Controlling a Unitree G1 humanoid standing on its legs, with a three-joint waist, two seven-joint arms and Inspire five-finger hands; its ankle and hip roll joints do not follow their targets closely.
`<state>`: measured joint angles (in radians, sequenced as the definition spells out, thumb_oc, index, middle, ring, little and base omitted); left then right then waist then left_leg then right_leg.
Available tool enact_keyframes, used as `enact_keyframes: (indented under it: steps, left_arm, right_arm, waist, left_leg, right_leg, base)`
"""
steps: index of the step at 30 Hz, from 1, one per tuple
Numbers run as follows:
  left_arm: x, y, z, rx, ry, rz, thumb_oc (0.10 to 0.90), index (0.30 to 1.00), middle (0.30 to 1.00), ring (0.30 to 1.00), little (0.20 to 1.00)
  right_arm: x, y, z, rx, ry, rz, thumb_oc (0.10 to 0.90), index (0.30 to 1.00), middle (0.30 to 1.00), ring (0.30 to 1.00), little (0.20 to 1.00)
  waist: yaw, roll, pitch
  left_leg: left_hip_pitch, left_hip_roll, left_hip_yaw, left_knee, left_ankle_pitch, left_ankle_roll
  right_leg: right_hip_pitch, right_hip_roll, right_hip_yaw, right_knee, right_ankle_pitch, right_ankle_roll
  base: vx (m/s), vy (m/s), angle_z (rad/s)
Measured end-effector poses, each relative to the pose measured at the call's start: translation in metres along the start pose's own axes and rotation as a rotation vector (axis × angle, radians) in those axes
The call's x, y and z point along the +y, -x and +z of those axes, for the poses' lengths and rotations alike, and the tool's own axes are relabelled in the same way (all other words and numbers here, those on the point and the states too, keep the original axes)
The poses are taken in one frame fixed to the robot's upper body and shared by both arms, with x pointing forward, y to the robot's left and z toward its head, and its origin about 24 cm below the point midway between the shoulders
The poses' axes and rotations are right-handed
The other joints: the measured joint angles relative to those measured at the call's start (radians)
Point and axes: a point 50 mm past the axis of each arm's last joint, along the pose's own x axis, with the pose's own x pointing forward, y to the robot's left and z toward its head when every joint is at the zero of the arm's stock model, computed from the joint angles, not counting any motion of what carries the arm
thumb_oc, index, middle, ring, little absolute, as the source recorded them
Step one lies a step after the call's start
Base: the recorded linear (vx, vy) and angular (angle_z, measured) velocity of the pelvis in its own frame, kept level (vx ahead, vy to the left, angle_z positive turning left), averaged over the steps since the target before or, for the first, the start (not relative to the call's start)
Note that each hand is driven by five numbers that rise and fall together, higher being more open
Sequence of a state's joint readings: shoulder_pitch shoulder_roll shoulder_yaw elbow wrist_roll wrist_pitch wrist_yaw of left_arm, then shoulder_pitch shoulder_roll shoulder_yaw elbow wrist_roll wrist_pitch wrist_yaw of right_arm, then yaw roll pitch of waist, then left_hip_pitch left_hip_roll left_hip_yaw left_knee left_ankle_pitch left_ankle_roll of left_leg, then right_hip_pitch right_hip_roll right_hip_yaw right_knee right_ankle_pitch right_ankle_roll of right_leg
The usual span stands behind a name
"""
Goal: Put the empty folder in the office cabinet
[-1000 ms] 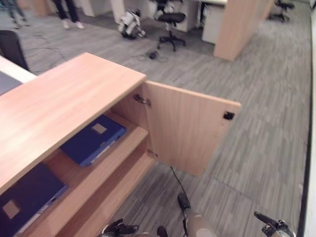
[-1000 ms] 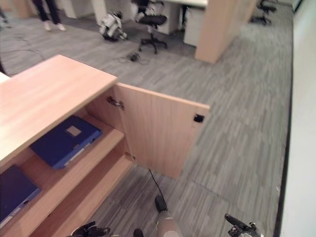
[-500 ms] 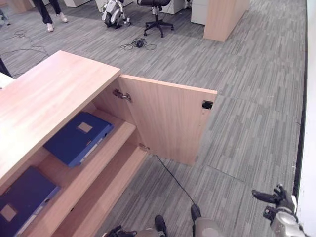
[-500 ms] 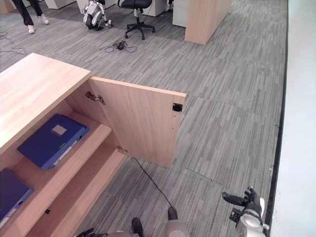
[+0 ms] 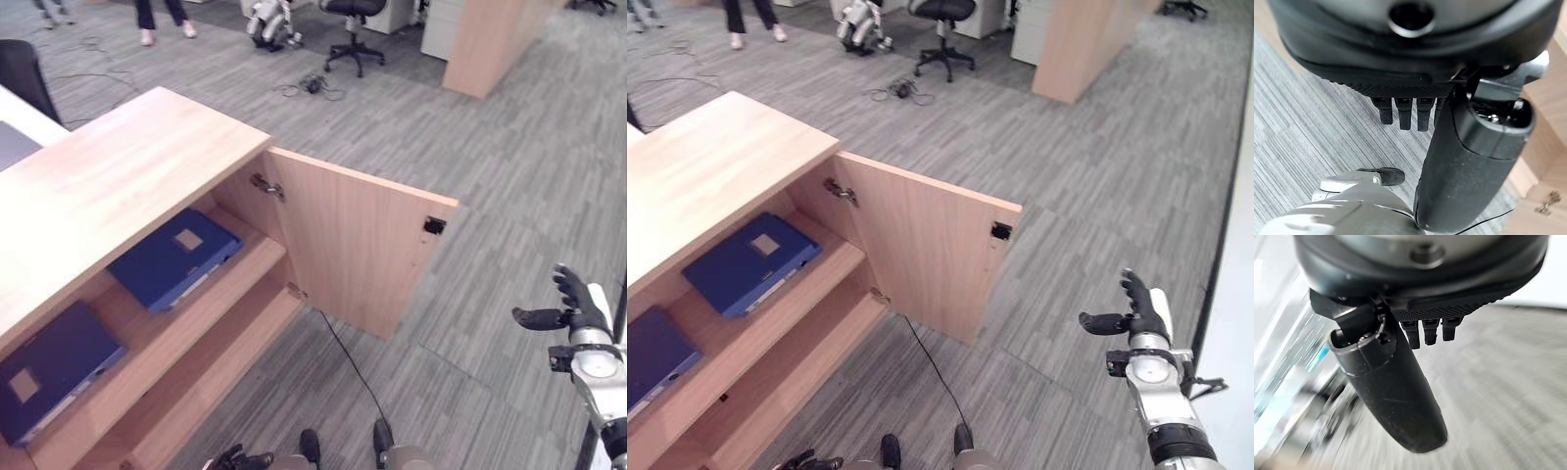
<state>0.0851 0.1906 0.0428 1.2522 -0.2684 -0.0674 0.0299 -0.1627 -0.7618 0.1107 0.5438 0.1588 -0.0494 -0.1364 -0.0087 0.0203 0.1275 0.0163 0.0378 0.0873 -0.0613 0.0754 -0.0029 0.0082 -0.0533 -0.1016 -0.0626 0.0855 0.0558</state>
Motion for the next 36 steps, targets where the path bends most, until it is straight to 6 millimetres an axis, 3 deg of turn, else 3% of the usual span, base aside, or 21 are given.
enact_keyframes:
  steps: [6, 8, 15, 19, 24, 30, 33, 35, 36]
  left_arm:
    - [0.014, 0.007, -0.034, 0.096, 0.034, 0.042, 0.800, 0.900, 0.900, 0.900, 0.900]
    - [0.016, 0.008, -0.037, 0.104, 0.040, 0.048, 0.800, 0.900, 0.900, 0.900, 0.900]
    - [0.016, 0.009, -0.039, 0.115, 0.050, 0.051, 0.800, 0.900, 0.900, 0.900, 0.900]
    - [0.017, 0.009, -0.040, 0.117, 0.079, 0.057, 0.800, 0.900, 0.900, 0.900, 0.900]
    - [0.019, 0.010, -0.044, 0.129, 0.087, 0.067, 0.800, 0.900, 0.900, 0.900, 0.900]
    - [0.020, 0.010, -0.045, 0.132, 0.124, 0.077, 0.800, 0.900, 0.900, 0.900, 0.900]
    - [0.021, 0.010, -0.043, 0.124, 0.121, 0.078, 0.800, 0.900, 0.900, 0.900, 0.900]
    - [0.020, 0.010, -0.042, 0.120, 0.111, 0.074, 0.800, 0.900, 0.900, 0.900, 0.900]
    - [0.019, 0.010, -0.042, 0.119, 0.111, 0.073, 0.800, 0.900, 0.900, 0.900, 0.900]
  right_arm:
    - [0.030, -0.009, 0.073, -0.253, 0.075, 0.201, 0.800, 0.900, 0.900, 0.900, 0.900]
    - [0.026, -0.011, 0.077, -0.261, 0.065, 0.201, 0.800, 0.900, 0.900, 0.900, 0.900]
    - [0.040, -0.016, 0.096, -0.291, -0.002, 0.297, 0.800, 0.900, 0.900, 0.900, 0.900]
    - [0.048, -0.024, 0.112, -0.311, -0.134, 0.299, 0.800, 0.900, 0.900, 0.900, 0.900]
    - [0.063, -0.021, 0.118, -0.308, -0.311, 0.337, 0.800, 0.900, 0.900, 0.900, 0.900]
    - [0.089, 0.007, 0.114, -0.334, -0.450, 0.475, 0.800, 0.900, 0.900, 0.900, 0.900]
    - [0.123, 0.031, 0.116, -0.358, -0.520, 0.679, 0.800, 0.900, 0.900, 0.900, 0.900]
    - [0.160, 0.051, 0.117, -0.340, -0.549, 0.828, 0.800, 0.900, 0.900, 0.900, 0.900]
    - [0.166, 0.055, 0.117, -0.335, -0.552, 0.850, 0.800, 0.900, 0.900, 0.900, 0.900]
  waist:
    - [0.038, 0.001, -0.001]
    - [0.042, -0.006, -0.001]
    - [0.038, -0.014, -0.001]
    - [0.043, -0.019, -0.003]
    - [0.038, -0.024, -0.007]
    - [0.031, -0.026, -0.011]
    - [0.027, -0.030, -0.016]
    - [0.034, -0.031, -0.038]
    - [0.037, -0.031, -0.044]
  left_leg:
    - [0.007, 0.007, -0.035, -0.002, 0.003, -0.012]
    - [0.009, 0.013, -0.042, -0.016, 0.012, -0.023]
    - [0.006, 0.035, -0.040, -0.022, 0.003, -0.036]
    - [0.004, 0.045, -0.046, -0.021, 0.011, -0.041]
    - [0.004, 0.048, -0.050, -0.021, 0.021, -0.049]
    - [0.010, 0.052, -0.046, -0.022, 0.024, -0.053]
    - [0.020, 0.065, -0.041, -0.023, 0.013, -0.061]
    - [0.017, 0.072, -0.055, -0.023, 0.010, -0.064]
    - [0.014, 0.073, -0.066, -0.023, 0.010, -0.065]
  right_leg:
    - [0.036, 0.015, -0.033, -0.026, 0.000, -0.005]
    - [0.035, 0.020, -0.041, -0.025, -0.001, -0.008]
    - [0.035, 0.039, -0.040, -0.025, 0.002, -0.013]
    - [0.035, 0.051, -0.046, -0.025, 0.002, -0.014]
    - [0.036, 0.055, -0.049, -0.025, 0.001, -0.017]
    - [0.038, 0.059, -0.047, -0.025, 0.006, -0.032]
    - [0.044, 0.070, -0.044, -0.025, 0.011, -0.041]
    - [0.043, 0.081, -0.045, -0.025, 0.009, -0.044]
    - [0.042, 0.084, -0.047, -0.025, 0.006, -0.050]
  base:
    - [0.03, -0.100, 0.17]
    - [0.02, -0.082, 0.09]
    - [0.01, -0.049, -0.03]
    - [-0.01, -0.023, 0.03]
    - [0.00, -0.005, 0.01]
    - [0.01, -0.010, -0.05]
    - [-0.01, -0.009, -0.08]
    - [0.00, 0.000, 0.00]
    - [0.00, -0.031, 0.15]
